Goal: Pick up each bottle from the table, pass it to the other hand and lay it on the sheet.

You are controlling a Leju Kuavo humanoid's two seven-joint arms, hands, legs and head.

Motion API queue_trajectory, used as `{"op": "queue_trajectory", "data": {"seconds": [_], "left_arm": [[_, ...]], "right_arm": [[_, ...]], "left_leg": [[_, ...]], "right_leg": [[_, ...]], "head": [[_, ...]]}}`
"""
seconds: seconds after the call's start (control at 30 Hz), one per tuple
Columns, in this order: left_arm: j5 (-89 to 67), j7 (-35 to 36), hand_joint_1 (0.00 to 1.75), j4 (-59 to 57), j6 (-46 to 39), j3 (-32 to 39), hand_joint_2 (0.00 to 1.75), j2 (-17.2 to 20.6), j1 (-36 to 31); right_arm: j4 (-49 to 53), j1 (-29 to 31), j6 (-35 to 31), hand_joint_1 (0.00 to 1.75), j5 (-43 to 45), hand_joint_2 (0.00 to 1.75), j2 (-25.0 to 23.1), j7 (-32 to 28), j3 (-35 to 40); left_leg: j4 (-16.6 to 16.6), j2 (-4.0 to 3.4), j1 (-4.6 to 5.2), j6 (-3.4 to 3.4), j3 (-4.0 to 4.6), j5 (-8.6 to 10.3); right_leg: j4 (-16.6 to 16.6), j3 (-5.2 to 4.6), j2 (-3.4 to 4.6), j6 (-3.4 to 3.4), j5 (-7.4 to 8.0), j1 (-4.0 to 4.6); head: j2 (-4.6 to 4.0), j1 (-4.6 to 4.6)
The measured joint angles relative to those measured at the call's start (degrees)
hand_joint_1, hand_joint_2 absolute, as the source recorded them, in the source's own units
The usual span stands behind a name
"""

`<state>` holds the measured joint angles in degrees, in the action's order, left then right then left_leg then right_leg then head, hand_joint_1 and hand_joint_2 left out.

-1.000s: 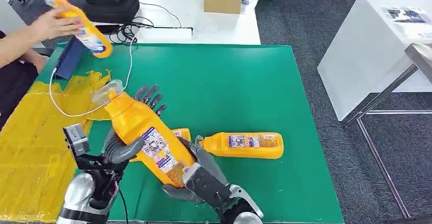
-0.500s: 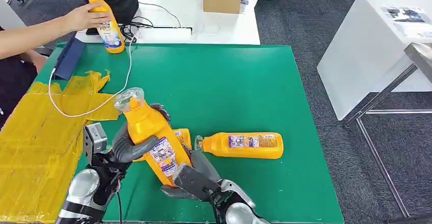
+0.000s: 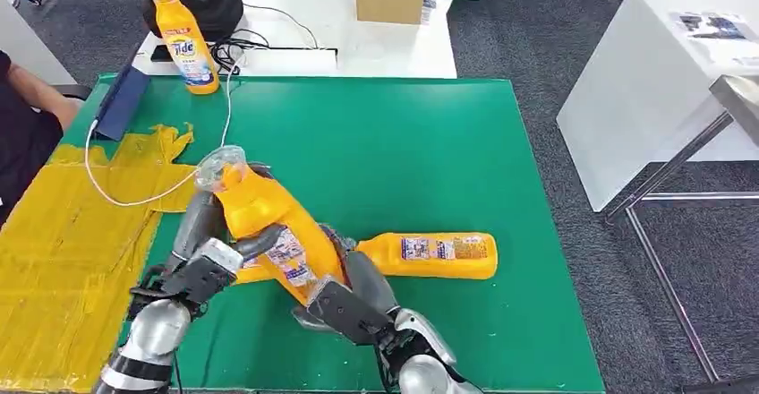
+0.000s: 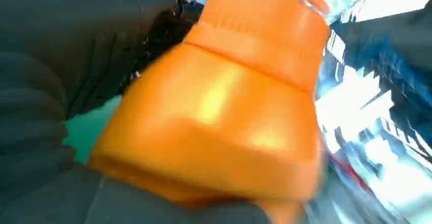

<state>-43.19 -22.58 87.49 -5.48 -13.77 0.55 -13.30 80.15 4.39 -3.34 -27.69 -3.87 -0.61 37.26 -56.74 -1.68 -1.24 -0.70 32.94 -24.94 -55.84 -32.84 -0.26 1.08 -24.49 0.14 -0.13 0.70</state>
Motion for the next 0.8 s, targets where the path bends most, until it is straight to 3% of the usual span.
{"op": "queue_trajectory", "data": {"seconds": [0.17,0.3,0.43,0.6,0.8], "left_arm": [[-21.53,3.64,1.75,-0.19,-14.30,2.53,1.75,3.51,-0.42],[-35.96,8.00,1.75,-9.78,-25.06,7.35,1.75,7.41,-4.45],[-39.36,8.87,1.75,-22.11,-28.81,9.86,1.75,10.44,-7.28],[-43.96,13.62,1.75,-35.60,-27.59,10.67,1.75,12.06,-13.22],[-45.18,17.23,1.75,-49.25,-28.11,11.80,1.75,13.94,-20.15]], "right_arm": [[5.11,0.89,-0.24,0.00,-2.57,1.75,2.77,0.90,-2.51],[7.78,1.40,0.44,0.00,-4.79,1.75,5.71,1.07,-4.31],[7.89,2.36,2.62,0.00,-5.44,1.75,8.09,0.55,-6.25],[6.55,3.81,7.06,0.00,-4.52,1.75,11.08,1.97,-6.42],[5.26,4.03,8.02,0.00,-4.24,1.75,16.11,2.19,-6.86]], "left_leg": [[0.00,-0.07,-0.02,0.00,-0.03,0.00],[0.00,0.00,-0.04,-0.01,-0.08,0.03],[0.00,-0.04,-0.05,-0.05,-0.07,0.09],[0.00,0.12,-0.02,-0.04,-0.05,0.09],[0.05,0.31,0.02,0.01,-0.57,0.02]], "right_leg": [[0.00,0.00,0.04,0.00,0.00,0.00],[-0.01,0.06,0.00,0.00,0.00,0.00],[-0.04,0.03,0.04,-0.03,0.04,0.02],[-0.04,0.15,-0.06,-0.01,0.03,0.01],[0.03,0.75,-0.24,-0.01,-0.02,-0.05]], "head": [[0.00,0.00],[0.00,-0.02],[0.00,-0.04],[0.00,-0.02],[0.00,-0.02]]}}
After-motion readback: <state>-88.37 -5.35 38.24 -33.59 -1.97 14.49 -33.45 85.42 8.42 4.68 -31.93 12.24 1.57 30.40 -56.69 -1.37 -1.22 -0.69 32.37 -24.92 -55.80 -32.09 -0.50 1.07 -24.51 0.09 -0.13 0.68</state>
